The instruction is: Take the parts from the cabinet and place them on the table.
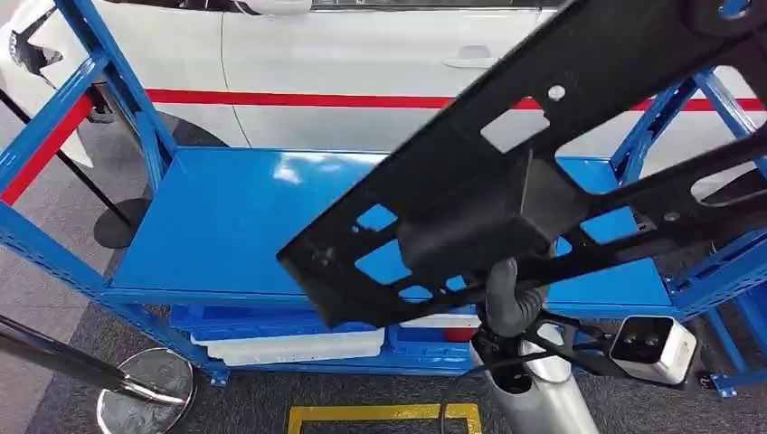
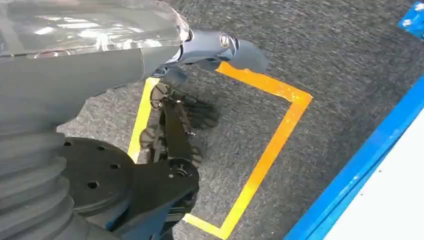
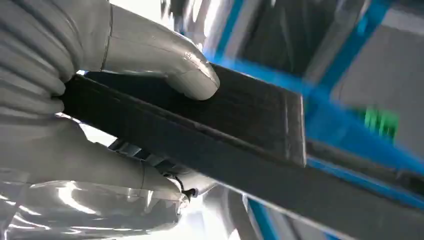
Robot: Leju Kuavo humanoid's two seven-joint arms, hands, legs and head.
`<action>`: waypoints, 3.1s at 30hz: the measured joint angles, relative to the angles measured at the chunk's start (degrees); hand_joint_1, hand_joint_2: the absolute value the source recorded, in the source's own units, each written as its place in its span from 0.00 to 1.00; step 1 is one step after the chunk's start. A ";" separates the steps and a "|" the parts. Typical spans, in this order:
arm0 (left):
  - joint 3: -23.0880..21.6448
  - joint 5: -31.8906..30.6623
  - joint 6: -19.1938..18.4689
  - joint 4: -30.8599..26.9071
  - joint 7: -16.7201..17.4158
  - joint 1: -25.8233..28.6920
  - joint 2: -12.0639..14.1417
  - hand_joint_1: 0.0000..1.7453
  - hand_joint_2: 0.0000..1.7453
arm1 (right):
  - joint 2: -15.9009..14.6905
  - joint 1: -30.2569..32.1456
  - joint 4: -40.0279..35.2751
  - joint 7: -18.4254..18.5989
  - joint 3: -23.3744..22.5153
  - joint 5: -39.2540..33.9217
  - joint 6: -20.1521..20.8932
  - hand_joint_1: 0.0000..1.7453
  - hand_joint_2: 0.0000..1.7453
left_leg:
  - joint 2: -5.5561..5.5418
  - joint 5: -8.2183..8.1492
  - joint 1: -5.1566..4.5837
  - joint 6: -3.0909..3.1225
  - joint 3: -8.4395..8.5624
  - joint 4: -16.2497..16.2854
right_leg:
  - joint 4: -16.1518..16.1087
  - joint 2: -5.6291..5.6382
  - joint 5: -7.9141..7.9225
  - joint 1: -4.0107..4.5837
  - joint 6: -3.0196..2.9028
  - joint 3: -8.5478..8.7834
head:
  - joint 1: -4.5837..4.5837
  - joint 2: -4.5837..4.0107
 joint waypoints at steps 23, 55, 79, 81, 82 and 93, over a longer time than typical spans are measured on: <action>-0.02 -1.08 0.55 -0.02 4.07 -0.84 1.20 0.00 1.00 | -5.38 0.90 -5.19 0.28 3.69 5.02 3.54 0.98 1.00 | 0.04 -5.87 -0.95 -1.21 4.94 0.31 | -10.72 -0.34 11.91 0.64 -2.27 -0.44 | 0.02 0.00; -0.04 -1.38 4.79 -0.20 10.04 -1.21 3.69 0.00 1.00 | -9.73 2.48 -4.84 -0.02 3.17 4.40 1.70 0.98 1.00 | 0.28 -6.34 -1.60 -0.50 6.15 0.05 | -10.40 -0.47 11.85 0.52 -2.17 -0.17 | -0.13 0.00; 0.02 -1.32 6.64 -0.22 12.24 -0.39 2.99 0.00 1.00 | -16.07 -1.42 -1.91 -0.04 3.26 -1.02 -1.31 0.98 1.00 | 0.52 -7.91 -0.34 -3.40 -11.00 19.90 | -10.32 -0.16 5.00 -0.08 -3.23 6.07 | -0.20 0.00; 0.05 -1.29 6.69 -0.22 12.31 -0.31 2.97 0.00 1.00 | -16.35 -1.39 -1.56 -0.04 3.28 -1.21 -1.18 0.98 1.00 | 0.51 -5.20 -0.37 -2.92 -7.32 15.17 | -10.19 -0.15 5.36 0.17 -3.19 5.53 | -0.20 0.00; 0.05 -1.23 6.71 -0.22 12.31 -0.32 2.97 0.00 1.00 | -16.55 -1.37 -1.52 -0.04 3.28 -1.17 -1.05 0.98 1.00 | 0.47 -3.08 -0.46 -2.40 -3.89 9.71 | -10.17 -0.14 5.48 0.32 -3.13 5.47 | -0.22 0.00; 0.50 -0.70 7.28 -0.28 12.42 -0.37 2.69 0.00 1.00 | -18.03 -1.15 -1.34 -0.04 3.47 0.60 -0.70 0.98 1.00 | 0.94 -0.12 -0.89 0.51 0.58 -0.68 | 3.83 -0.04 -1.62 -0.21 -0.38 -1.35 | -0.20 0.00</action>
